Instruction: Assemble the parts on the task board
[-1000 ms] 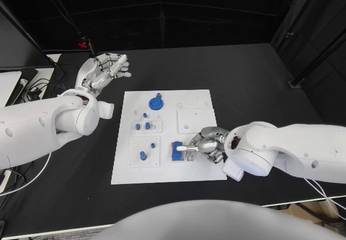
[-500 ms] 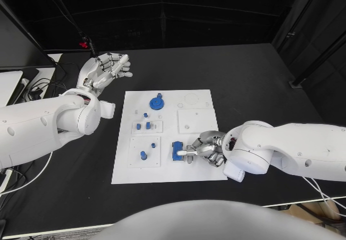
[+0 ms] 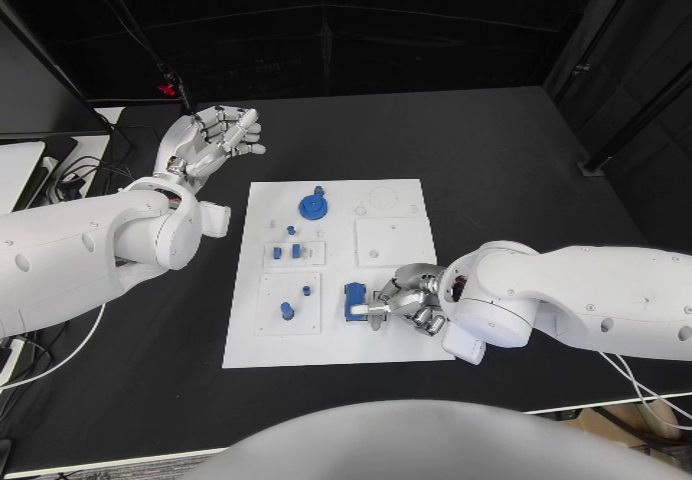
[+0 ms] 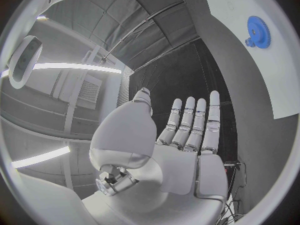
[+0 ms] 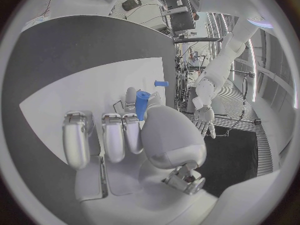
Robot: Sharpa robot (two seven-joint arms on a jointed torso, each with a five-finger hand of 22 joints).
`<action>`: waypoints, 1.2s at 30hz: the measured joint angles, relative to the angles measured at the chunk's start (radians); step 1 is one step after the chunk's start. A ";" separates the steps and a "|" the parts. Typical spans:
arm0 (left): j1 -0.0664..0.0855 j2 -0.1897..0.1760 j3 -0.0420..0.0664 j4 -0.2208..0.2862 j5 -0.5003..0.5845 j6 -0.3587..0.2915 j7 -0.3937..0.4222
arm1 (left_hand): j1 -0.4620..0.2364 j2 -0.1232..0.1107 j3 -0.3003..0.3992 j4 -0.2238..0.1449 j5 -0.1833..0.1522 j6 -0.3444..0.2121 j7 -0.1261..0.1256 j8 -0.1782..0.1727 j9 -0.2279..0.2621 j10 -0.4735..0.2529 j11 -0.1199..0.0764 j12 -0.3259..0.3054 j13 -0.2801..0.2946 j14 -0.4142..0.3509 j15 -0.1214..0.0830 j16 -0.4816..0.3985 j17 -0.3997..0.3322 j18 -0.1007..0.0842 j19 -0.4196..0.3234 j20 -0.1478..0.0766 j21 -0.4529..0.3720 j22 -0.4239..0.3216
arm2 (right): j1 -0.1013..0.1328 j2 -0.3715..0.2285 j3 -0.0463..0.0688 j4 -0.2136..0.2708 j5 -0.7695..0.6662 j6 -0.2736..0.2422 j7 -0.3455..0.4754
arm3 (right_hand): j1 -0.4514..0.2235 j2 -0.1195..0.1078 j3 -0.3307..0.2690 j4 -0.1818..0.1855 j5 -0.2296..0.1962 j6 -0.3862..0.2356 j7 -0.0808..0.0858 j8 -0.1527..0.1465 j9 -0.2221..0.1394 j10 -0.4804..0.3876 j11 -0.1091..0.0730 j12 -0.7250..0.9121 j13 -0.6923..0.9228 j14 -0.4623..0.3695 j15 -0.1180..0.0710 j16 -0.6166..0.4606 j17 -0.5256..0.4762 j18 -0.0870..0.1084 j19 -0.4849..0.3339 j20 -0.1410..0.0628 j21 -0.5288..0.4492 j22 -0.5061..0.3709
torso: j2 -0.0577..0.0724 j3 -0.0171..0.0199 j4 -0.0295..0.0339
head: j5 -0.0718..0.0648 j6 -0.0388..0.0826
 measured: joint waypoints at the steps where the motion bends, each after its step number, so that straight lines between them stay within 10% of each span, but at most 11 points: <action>1: 0.000 0.000 0.000 0.000 0.000 0.000 0.000 | 0.000 0.000 0.000 0.000 0.000 0.000 0.000 0.000 0.000 0.000 0.000 0.000 0.000 0.000 0.000 0.000 0.000 0.000 0.000 0.000 0.000 0.000 | 0.000 0.002 0.000 -0.001 0.000 0.000 0.000 | 0.000 0.000 0.000 0.000 0.003 0.000 0.000 0.000 0.001 -0.002 -0.002 0.000 0.000 0.000 0.000 0.000 0.000 0.000 0.000 0.000 0.000 0.000 | 0.000 -0.0001 0.0000 | 0.000 0.000; 17: 0.000 0.000 0.000 0.001 0.000 0.000 0.000 | 0.006 0.006 -0.009 0.001 0.005 -0.003 -0.001 0.007 -0.002 -0.001 0.001 0.007 -0.001 0.000 0.000 0.008 -0.001 0.000 0.020 0.001 0.021 0.007 | 0.000 0.010 0.000 -0.007 0.016 -0.007 -0.003 | 0.031 0.099 0.007 -0.006 0.133 -0.004 -0.004 0.000 0.018 0.000 -0.007 0.009 0.005 0.000 0.000 0.000 0.000 0.000 0.000 0.000 0.000 0.000 | -0.001 -0.0003 0.0000 | 0.000 0.000; 36: 0.000 0.000 0.000 -0.001 0.000 0.002 -0.001 | 0.005 0.005 -0.010 0.002 0.004 -0.007 0.000 0.007 -0.003 -0.004 0.004 0.012 -0.001 0.000 0.000 0.012 -0.001 0.000 0.025 0.000 0.027 0.011 | 0.000 0.007 0.000 -0.010 0.025 -0.027 -0.001 | 0.069 0.108 0.010 -0.004 0.177 -0.007 -0.007 -0.007 0.022 -0.003 -0.011 0.006 0.008 0.000 0.001 0.000 0.000 0.000 0.000 0.000 0.000 0.000 | -0.001 -0.0003 -0.0004 | -0.004 0.000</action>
